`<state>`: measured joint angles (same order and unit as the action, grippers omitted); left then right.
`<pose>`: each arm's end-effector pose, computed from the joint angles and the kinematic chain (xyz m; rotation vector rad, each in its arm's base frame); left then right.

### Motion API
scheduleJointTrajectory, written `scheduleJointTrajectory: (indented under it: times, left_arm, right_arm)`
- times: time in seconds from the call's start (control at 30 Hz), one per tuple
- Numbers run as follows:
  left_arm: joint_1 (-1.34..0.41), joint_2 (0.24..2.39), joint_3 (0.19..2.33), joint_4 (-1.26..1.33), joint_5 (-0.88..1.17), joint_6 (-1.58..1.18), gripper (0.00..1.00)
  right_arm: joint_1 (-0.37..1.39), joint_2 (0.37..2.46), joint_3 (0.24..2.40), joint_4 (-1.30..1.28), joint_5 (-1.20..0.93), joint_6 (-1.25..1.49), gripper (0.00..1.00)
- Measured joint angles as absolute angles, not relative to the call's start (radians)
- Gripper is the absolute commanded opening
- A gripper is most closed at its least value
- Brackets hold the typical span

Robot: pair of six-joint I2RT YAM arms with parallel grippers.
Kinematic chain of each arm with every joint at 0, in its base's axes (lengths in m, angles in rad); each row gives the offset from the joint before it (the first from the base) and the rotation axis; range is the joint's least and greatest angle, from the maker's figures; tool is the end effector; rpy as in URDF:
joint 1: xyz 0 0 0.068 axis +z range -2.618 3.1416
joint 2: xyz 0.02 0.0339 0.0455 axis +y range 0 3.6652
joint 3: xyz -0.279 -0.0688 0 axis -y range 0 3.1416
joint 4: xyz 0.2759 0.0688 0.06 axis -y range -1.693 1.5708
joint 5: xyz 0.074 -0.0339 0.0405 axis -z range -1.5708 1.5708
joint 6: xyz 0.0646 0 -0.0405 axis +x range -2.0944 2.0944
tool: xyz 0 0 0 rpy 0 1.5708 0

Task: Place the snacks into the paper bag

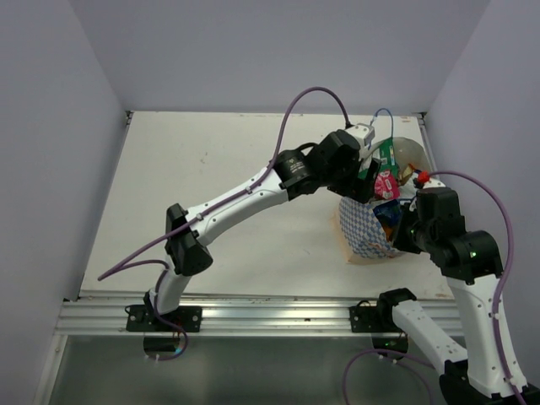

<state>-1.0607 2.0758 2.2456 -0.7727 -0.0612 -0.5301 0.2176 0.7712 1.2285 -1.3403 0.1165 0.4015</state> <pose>0.2626 -0.4613 0.3849 0.5667 2.2267 -0.8132 0.1273 0.0205 0.3769 0.2759 2.4344 0.1312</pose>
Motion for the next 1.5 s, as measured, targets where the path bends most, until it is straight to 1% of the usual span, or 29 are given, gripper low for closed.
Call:
scheduleJointTrajectory:
  times: [0.23, 0.3, 0.37, 0.4, 0.43, 0.47, 0.5, 0.53, 0.57, 0.6, 0.63, 0.67, 0.73, 0.77, 0.83, 0.9, 0.97, 1.03, 1.27, 1.5]
  left_arm:
    - [-1.061, 2.122, 2.270, -0.766, -0.057, -0.531, 1.00]
    - [-1.061, 2.140, 2.270, -0.767, -0.056, -0.531, 0.97]
    - [-1.061, 2.156, 2.270, -0.766, -0.052, -0.537, 0.89]
    - [-1.061, 2.163, 2.272, -0.766, -0.051, -0.540, 0.83]
    - [-1.061, 2.168, 2.272, -0.765, -0.047, -0.540, 0.59]
    - [-1.061, 2.171, 2.272, -0.765, -0.045, -0.547, 0.46]
    - [-1.061, 2.172, 2.272, -0.765, -0.044, -0.544, 0.36]
    - [-1.061, 2.172, 2.272, -0.766, -0.043, -0.543, 0.19]
    - [-1.061, 2.172, 2.273, -0.767, -0.040, -0.544, 0.11]
    - [-1.062, 2.172, 2.274, -0.768, -0.043, -0.544, 0.06]
    - [-1.063, 2.172, 2.274, -0.772, -0.046, -0.541, 0.00]
    - [-1.063, 2.172, 2.274, -0.775, -0.049, -0.540, 0.00]
    - [-1.061, 2.172, 2.274, -0.776, -0.052, -0.538, 0.00]
    - [-1.061, 2.172, 2.274, -0.777, -0.054, -0.538, 0.00]
    - [-1.061, 2.172, 2.274, -0.779, -0.057, -0.538, 0.00]
    - [-1.061, 2.171, 2.274, -0.780, -0.060, -0.538, 0.00]
    - [-1.061, 2.171, 2.274, -0.781, -0.061, -0.538, 0.00]
    - [-1.061, 2.171, 2.274, -0.784, -0.062, -0.538, 0.00]
    - [-1.061, 2.154, 2.267, -0.819, -0.098, -0.533, 0.00]
    - [-1.048, 2.054, 2.153, -0.855, -0.152, -0.530, 0.00]
  right_arm:
    - [0.218, 0.762, 1.229, -1.341, 0.117, 0.401, 0.00]
    - [0.218, 0.762, 1.229, -1.341, 0.117, 0.400, 0.00]
    - [0.218, 0.762, 1.229, -1.341, 0.117, 0.400, 0.00]
    - [0.218, 0.762, 1.229, -1.341, 0.117, 0.400, 0.00]
    - [0.218, 0.762, 1.229, -1.341, 0.117, 0.400, 0.03]
    - [0.218, 0.762, 1.229, -1.341, 0.117, 0.400, 0.16]
    - [0.218, 0.763, 1.230, -1.341, 0.118, 0.401, 0.23]
    - [0.218, 0.764, 1.233, -1.342, 0.118, 0.399, 0.30]
    - [0.218, 0.766, 1.238, -1.343, 0.120, 0.398, 0.47]
    - [0.218, 0.768, 1.243, -1.343, 0.121, 0.398, 0.52]
    - [0.218, 0.772, 1.251, -1.346, 0.126, 0.390, 0.56]
    - [0.218, 0.776, 1.263, -1.351, 0.131, 0.385, 0.60]
    - [0.218, 0.791, 1.296, -1.357, 0.132, 0.381, 0.61]
    - [0.218, 0.805, 1.324, -1.364, 0.131, 0.379, 0.63]
    - [0.218, 0.840, 1.401, -1.368, 0.135, 0.376, 0.66]
    - [0.218, 0.884, 1.503, -1.371, 0.146, 0.369, 0.71]
    - [0.218, 0.920, 1.589, -1.359, 0.167, 0.357, 0.73]
    - [0.218, 0.937, 1.622, -1.343, 0.193, 0.347, 0.73]
    - [0.218, 0.977, 1.537, -1.348, 0.274, 0.331, 0.73]
    - [0.218, 0.990, 1.519, -1.349, 0.352, 0.324, 0.73]
